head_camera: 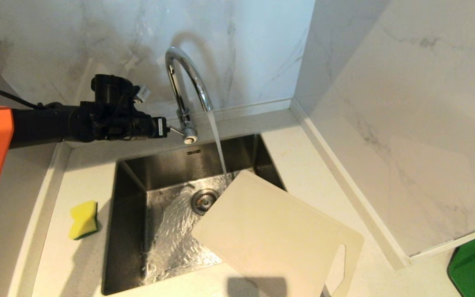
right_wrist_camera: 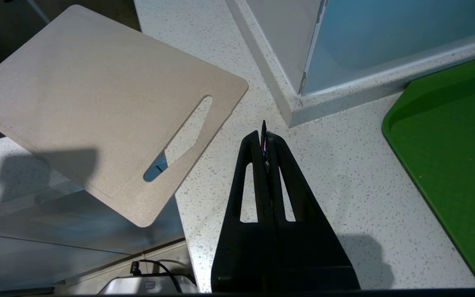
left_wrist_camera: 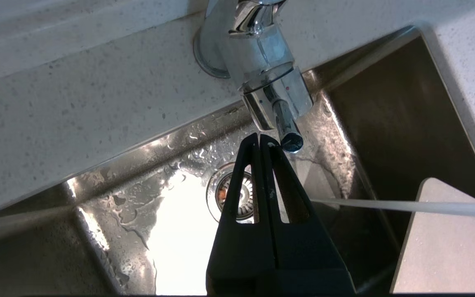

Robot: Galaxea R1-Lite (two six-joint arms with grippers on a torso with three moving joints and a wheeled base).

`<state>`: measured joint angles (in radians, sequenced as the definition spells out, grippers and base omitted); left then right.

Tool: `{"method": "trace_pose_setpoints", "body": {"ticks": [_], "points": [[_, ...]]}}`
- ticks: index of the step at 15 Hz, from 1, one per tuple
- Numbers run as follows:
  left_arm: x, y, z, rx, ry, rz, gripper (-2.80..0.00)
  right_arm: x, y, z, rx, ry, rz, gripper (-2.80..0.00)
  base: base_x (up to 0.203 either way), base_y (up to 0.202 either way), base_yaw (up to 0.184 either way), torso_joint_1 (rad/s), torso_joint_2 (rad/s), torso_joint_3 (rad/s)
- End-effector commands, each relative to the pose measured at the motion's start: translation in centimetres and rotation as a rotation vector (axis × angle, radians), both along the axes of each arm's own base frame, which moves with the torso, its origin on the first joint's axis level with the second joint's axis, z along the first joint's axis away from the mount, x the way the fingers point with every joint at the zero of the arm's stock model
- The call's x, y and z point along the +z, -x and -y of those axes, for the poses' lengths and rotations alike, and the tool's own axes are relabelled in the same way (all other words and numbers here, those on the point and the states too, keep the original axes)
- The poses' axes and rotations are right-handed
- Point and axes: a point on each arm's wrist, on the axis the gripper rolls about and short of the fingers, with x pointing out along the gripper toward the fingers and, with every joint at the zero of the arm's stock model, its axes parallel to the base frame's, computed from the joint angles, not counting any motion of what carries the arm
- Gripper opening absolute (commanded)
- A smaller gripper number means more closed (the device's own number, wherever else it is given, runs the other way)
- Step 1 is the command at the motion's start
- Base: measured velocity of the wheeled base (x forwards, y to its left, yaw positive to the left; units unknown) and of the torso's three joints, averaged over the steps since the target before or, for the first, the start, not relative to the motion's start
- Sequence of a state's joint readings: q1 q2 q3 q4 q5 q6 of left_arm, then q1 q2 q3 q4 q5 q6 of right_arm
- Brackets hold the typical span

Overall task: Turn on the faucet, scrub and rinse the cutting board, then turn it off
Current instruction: Turn off the tap

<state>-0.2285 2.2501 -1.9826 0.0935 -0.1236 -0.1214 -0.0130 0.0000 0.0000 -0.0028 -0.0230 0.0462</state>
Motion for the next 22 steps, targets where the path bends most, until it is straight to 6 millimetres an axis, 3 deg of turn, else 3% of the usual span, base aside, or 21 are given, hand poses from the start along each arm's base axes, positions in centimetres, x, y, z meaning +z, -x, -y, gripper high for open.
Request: {"method": "trace_pose_setpoints", "body": {"ticks": [1,5,10,22], "points": [[0.1,0.3,-0.1,0.003,-0.006,-0.026,-2.8,0.0,0.0,0.0,-0.001,0.0,0.0,-2.8,0.0,0.0,0.0,0.0,0.0,0.0],[0.3,1.2,0.0,0.011,0.029,-0.109,-2.8,0.0,0.0,0.0,0.0,0.0,0.0,-2.8,0.0,0.0,0.0,0.0,0.0,0.0],[0.3,1.5,1.5,-0.008,0.075,-0.116,-2.8,0.0,0.0,0.0,0.0,0.0,0.0,-2.8,0.0,0.0,0.0,0.0,0.0,0.0],[-1.2,0.1,2.2,0.029,0.008,-0.045,-2.8,0.0,0.0,0.0,0.0,0.0,0.0,-2.8,0.0,0.0,0.0,0.0,0.0,0.0]]}}
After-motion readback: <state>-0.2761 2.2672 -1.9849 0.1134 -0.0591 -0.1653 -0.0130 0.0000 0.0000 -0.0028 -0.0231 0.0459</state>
